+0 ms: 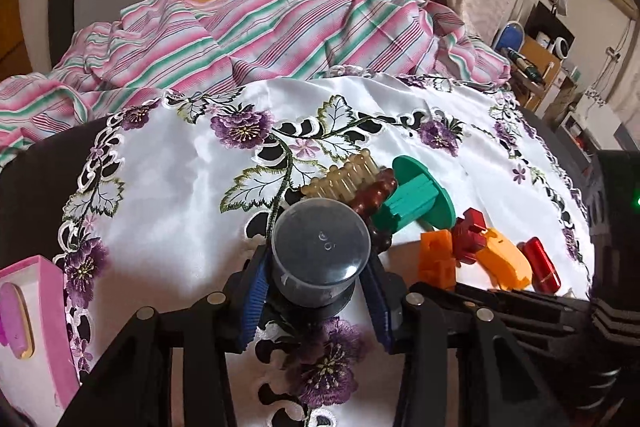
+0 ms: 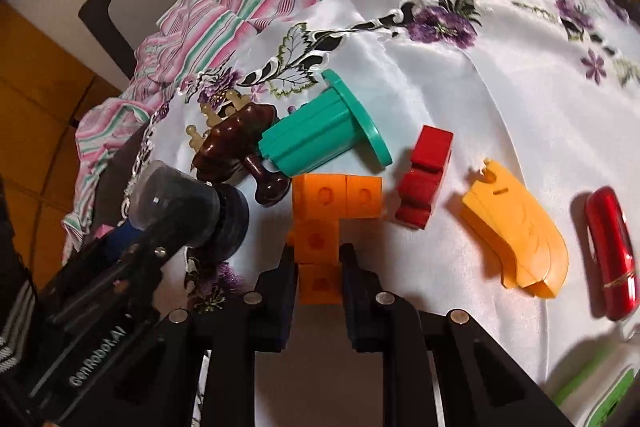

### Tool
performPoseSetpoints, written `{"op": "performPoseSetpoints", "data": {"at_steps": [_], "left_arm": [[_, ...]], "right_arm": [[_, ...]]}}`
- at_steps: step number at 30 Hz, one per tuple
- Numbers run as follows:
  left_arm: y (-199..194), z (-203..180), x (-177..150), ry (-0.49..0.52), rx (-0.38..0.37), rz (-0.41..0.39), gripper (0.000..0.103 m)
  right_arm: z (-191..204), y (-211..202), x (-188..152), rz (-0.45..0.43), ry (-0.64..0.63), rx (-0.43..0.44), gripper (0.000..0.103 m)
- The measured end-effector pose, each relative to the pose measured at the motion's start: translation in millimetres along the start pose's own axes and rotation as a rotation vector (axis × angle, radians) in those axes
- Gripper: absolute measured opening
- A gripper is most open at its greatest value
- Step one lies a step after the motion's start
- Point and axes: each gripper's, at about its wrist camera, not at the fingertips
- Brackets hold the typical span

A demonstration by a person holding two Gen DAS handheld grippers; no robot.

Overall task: Organize rigid objects
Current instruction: 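Carry the dark canister and orange cubes toward the pink tray with both grippers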

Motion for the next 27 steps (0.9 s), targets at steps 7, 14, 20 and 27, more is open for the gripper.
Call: {"op": "performPoseSetpoints", "data": {"at_steps": [7,14,20,27], "left_arm": [[-19,14,-14,-0.043,-0.023,-0.035,0.044],[-50,30,-36,-0.090,-0.034,-0.089,0.044],[-78,41,-54,-0.119,-0.033,-0.113,0.044],[-116,63,-77,-0.165,-0.020,-0.153,0.044]], "right_arm": [[5,1,1,-0.005,-0.050,-0.032,0.021],[10,2,-1,-0.012,-0.091,-0.062,0.021],[12,3,-2,-0.017,-0.114,-0.076,0.021],[16,1,-3,-0.038,-0.132,-0.087,0.020]]}}
Point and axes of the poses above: each gripper's, at about its wrist camera, not at the fingertips, and y roughly the way its jaws point, z to its left, x to its top, and after that the axes turned 3 degrees about y, right-handed
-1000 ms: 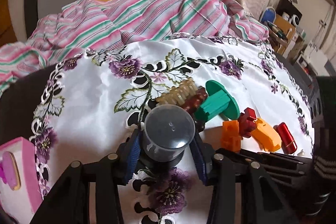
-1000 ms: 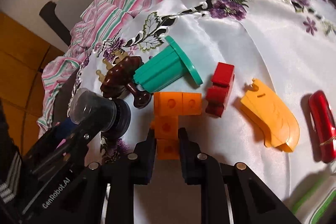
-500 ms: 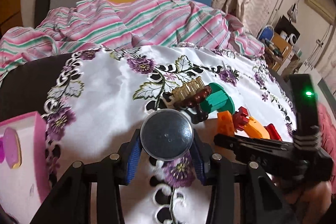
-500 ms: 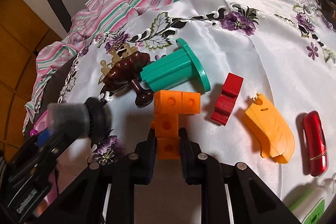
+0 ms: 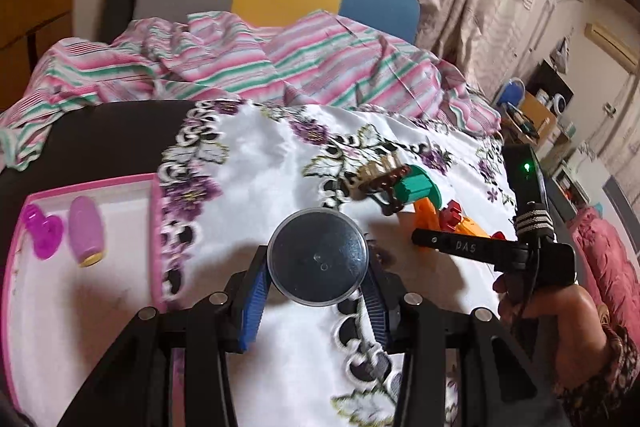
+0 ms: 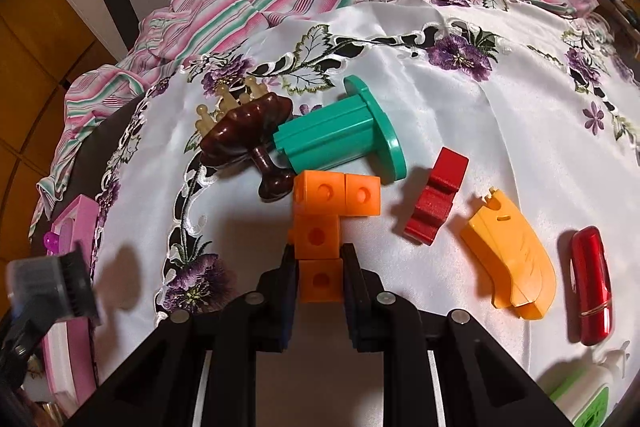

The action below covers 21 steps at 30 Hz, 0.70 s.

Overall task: Organize rigid objects
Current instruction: 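Carry the dark canister and orange cubes toward the pink tray with both grippers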

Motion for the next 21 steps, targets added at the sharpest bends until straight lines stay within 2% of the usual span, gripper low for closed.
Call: {"op": "performPoseSetpoints", "data": {"at_steps": [6,9,17,21], "left_arm": [[-34,32,-7,-0.055,0.026,-0.040,0.044],[-47,50,-12,-0.076,0.056,-0.052,0.044],[-65,113,-32,-0.191,0.156,-0.044,0.044],[-64,134,-39,-0.209,0.215,-0.016,0.044]], "right_arm": [[18,-12,-3,-0.061,-0.093,-0.002,0.020],[28,-13,-6,-0.063,-0.139,0.001,0.020],[30,-12,-10,-0.051,-0.134,0.041,0.020],[35,-16,-12,-0.064,-0.132,0.090,0.020]]}}
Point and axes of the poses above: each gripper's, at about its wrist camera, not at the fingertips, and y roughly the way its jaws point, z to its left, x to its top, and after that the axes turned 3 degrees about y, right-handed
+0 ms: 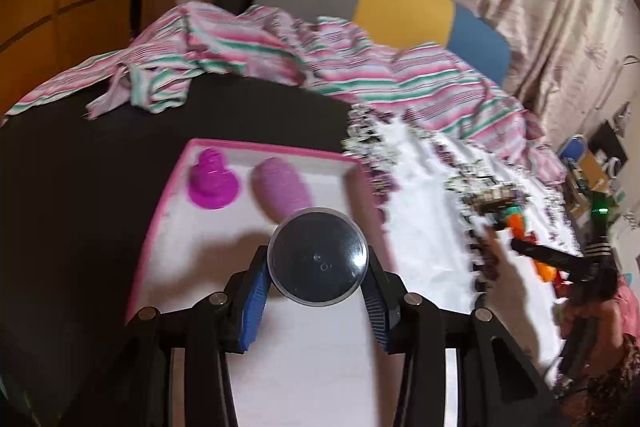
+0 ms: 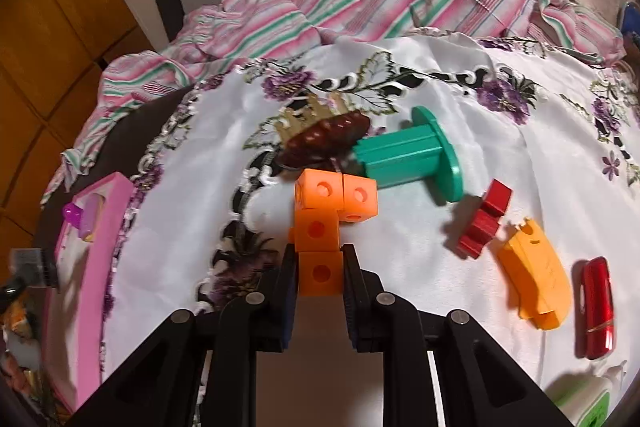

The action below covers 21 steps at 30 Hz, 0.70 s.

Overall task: Organize rigid objects
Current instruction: 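Carry the dark canister and orange cubes toward the pink tray with both grippers, then lower the dark canister into the tray and open the left gripper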

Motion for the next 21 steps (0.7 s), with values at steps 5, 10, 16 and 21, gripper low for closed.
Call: {"op": "performPoseSetpoints", "data": {"at_steps": [5,10,16,21], "left_arm": [[15,19,4,0.016,0.075,0.031,0.044],[30,35,12,0.025,0.137,0.059,0.044],[51,49,21,0.041,0.198,0.093,0.044],[54,55,27,0.006,0.186,0.079,0.044]], "right_arm": [[9,0,-5,0.012,0.035,0.068,0.020],[22,1,-10,0.015,-0.013,0.051,0.020],[17,4,-9,0.019,-0.001,0.034,0.020],[19,8,-10,0.032,-0.020,0.017,0.020]]}}
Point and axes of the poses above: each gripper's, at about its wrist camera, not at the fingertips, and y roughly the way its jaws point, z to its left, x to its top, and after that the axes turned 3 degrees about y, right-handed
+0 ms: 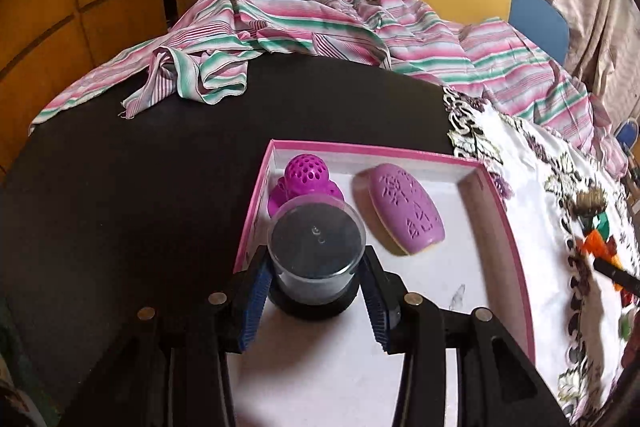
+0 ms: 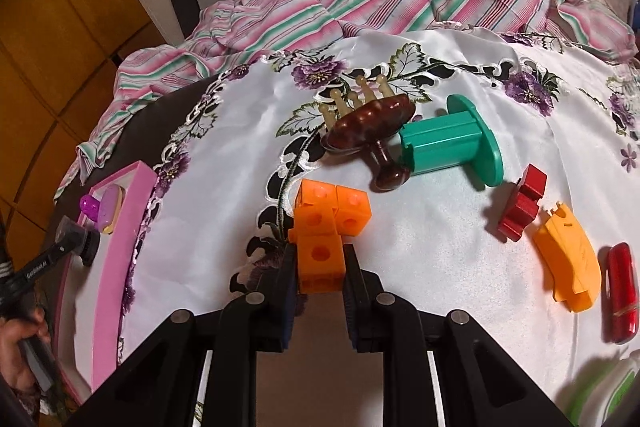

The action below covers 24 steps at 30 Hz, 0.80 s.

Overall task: Organize rigid objects
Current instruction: 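Lower the dark canister into the tray and open the left gripper, then lower the orange cube stack into the tray beside the egg, open the right gripper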

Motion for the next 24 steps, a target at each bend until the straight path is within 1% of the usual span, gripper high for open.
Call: {"op": "performPoseSetpoints", "data": {"at_steps": [2,5,10,13,21,23,24], "left_arm": [[-5,3,-1,-0.038,-0.026,-0.013,0.046],[-19,9,-12,-0.106,-0.061,-0.045,0.047],[-32,11,-33,-0.146,-0.102,-0.047,0.047],[-38,9,-44,-0.154,-0.131,-0.046,0.047],[-50,-8,-64,-0.110,-0.222,-0.019,0.047],[-52,-12,-68,-0.091,-0.241,-0.017,0.047],[-53,-14,-69,-0.084,-0.251,-0.015,0.047]], "right_arm": [[2,2,0,0.006,-0.014,-0.008,0.021],[5,4,0,0.005,-0.032,-0.016,0.022],[8,10,0,0.003,-0.065,-0.051,0.021],[9,9,-1,0.001,-0.073,-0.054,0.021],[18,1,-4,-0.013,-0.041,0.003,0.020],[21,1,-7,-0.003,-0.012,0.040,0.020],[25,1,-9,-0.001,-0.016,0.045,0.020]]}}
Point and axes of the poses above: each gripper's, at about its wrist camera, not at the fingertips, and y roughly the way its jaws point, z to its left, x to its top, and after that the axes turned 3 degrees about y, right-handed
